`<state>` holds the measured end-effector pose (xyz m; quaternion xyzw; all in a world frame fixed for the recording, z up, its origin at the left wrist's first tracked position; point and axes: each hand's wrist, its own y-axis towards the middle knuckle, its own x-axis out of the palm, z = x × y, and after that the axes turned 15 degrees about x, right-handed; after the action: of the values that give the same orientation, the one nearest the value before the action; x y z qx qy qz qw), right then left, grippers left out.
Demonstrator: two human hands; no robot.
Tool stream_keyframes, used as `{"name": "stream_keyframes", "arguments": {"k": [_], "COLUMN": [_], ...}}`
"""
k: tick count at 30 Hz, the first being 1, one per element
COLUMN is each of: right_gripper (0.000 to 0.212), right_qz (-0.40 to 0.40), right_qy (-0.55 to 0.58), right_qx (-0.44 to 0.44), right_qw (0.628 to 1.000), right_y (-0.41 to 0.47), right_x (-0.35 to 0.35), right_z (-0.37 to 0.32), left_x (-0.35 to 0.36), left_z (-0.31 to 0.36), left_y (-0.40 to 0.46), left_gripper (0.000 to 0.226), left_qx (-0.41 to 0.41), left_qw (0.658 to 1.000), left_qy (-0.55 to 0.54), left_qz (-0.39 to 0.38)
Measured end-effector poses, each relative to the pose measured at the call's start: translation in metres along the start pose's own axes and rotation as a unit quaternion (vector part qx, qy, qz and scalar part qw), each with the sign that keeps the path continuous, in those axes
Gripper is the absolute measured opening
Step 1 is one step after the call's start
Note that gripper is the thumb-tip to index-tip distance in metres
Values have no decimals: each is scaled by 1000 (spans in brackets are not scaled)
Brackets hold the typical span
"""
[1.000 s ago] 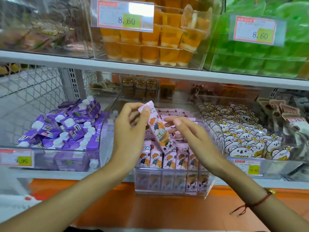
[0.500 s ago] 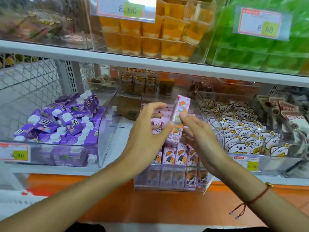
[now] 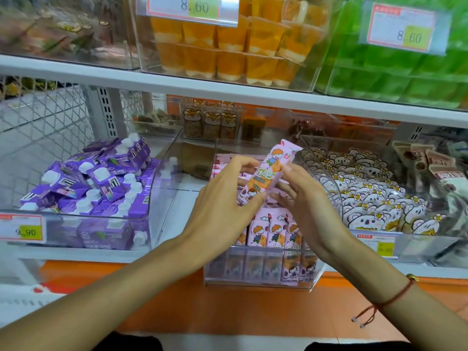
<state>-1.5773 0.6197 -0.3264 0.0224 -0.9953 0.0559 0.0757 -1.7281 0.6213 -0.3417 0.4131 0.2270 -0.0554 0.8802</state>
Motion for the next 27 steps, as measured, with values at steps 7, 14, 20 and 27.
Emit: {"name": "stream_keyframes", "arguments": {"k": [7, 14, 20, 27], "right_gripper": [28, 41, 32, 45], "right_qz": [24, 38, 11, 47], "right_qy": [-24, -63, -100, -106], "right_qx": [-50, -81, -82, -109], "right_qw": [998, 994, 991, 987], "right_y": [-4, -6, -8, -8], "right_x": [1, 1, -2, -3], "right_z": [-1, 0, -3, -2], "left_x": [-1, 0, -2, -2], "left_z": [0, 2, 3, 2], "left_y": [-2, -1, 3, 5], "left_gripper": [36, 41, 32, 42], "left_qx": [19, 15, -55, -15], "left_qw": [999, 1000, 988, 993], "left_qy": [29, -11, -147, -112], "left_qz": [-10, 4, -4, -19]}}
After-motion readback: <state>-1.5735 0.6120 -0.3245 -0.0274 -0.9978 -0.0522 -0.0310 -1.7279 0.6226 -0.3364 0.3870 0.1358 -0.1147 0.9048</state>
